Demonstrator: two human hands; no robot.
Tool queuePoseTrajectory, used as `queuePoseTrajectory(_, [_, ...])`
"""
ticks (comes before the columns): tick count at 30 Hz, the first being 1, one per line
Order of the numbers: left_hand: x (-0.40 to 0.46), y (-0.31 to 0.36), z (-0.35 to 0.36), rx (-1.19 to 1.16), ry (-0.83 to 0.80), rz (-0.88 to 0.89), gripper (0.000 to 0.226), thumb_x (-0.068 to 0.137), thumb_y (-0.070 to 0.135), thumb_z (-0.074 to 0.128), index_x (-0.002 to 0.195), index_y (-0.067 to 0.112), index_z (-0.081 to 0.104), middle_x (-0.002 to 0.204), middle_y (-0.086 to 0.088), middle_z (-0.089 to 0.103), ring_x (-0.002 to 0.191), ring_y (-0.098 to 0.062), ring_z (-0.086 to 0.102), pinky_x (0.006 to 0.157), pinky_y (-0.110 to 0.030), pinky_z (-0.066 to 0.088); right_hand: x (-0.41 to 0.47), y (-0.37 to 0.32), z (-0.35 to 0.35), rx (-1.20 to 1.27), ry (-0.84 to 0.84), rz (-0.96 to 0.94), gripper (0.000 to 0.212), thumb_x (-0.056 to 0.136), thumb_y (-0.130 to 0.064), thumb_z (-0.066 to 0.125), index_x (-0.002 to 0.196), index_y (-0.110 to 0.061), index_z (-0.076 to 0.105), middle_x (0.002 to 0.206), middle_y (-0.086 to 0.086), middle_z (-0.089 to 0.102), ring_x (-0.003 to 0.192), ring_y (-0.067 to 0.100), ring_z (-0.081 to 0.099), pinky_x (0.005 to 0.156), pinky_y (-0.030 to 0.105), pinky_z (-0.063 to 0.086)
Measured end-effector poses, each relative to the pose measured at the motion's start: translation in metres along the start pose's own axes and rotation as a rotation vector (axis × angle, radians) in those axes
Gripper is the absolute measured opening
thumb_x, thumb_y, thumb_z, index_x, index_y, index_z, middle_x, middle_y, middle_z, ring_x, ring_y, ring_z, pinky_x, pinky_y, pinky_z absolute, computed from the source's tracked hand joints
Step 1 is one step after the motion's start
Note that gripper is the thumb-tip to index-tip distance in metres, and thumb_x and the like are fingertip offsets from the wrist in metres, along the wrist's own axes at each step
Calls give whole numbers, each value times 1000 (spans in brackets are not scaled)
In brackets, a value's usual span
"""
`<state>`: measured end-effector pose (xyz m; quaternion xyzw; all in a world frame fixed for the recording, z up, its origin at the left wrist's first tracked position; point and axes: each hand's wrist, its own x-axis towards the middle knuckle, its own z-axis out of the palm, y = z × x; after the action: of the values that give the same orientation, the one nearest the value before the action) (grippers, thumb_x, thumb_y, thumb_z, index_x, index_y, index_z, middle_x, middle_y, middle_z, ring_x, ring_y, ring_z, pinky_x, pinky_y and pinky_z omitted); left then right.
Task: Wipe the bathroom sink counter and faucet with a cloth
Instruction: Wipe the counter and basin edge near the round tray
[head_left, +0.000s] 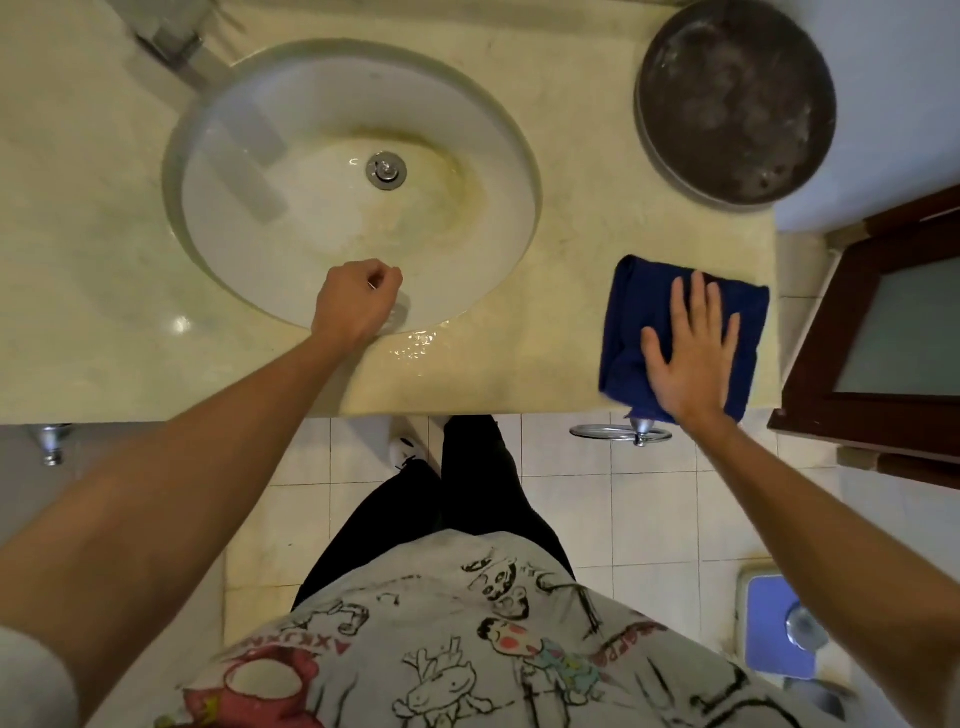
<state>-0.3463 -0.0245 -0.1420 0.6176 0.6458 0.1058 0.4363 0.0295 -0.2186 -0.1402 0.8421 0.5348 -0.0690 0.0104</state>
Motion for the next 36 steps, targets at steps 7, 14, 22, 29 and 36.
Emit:
queuePoseTrajectory(7, [3, 2, -3, -29, -48, -61, 46, 87, 47, 48, 84, 7, 71, 80, -14, 71, 81, -35, 68, 72, -51, 60, 56, -87, 0, 19, 13, -55, 70, 104, -55, 26, 165, -22, 12, 172, 3, 8, 159, 23, 5, 126, 57, 7])
queuePoseTrajectory(14, [10, -3, -15, -78, -87, -16, 40, 92, 44, 49, 89, 16, 77, 80, 0, 75, 80, -20, 71, 81, -39, 58, 84, -115, -1, 39, 16, -92, 69, 104, -55, 24, 164, -23, 13, 172, 2, 8, 159, 22, 5, 126, 56, 8])
queuePoseTrajectory(22, [13, -24, -57, -48, 60, 25, 49, 91, 49, 43, 90, 12, 74, 87, -7, 75, 87, -26, 69, 84, -42, 54, -18, -174, 13, 8, -7, -54, 71, 103, -53, 31, 164, -22, 14, 172, 4, 10, 158, 25, 8, 125, 59, 11])
queuePoseTrajectory(29, [14, -49, -88, -78, 217, 117, 42, 101, 45, 44, 111, 16, 72, 118, -1, 68, 113, -17, 58, 96, -26, 42, -74, -321, 31, 47, -8, -44, 72, 101, -52, 29, 164, -18, 19, 171, 4, 13, 158, 25, 10, 123, 60, 9])
queuePoseTrajectory(36, [33, -62, -125, -62, 368, 173, 45, 101, 45, 41, 111, 14, 73, 127, 0, 63, 120, -14, 55, 107, -29, 40, -94, -441, 39, 139, -41, -218, 72, 102, -52, 30, 164, -18, 15, 172, 2, 11, 158, 25, 9, 123, 58, 6])
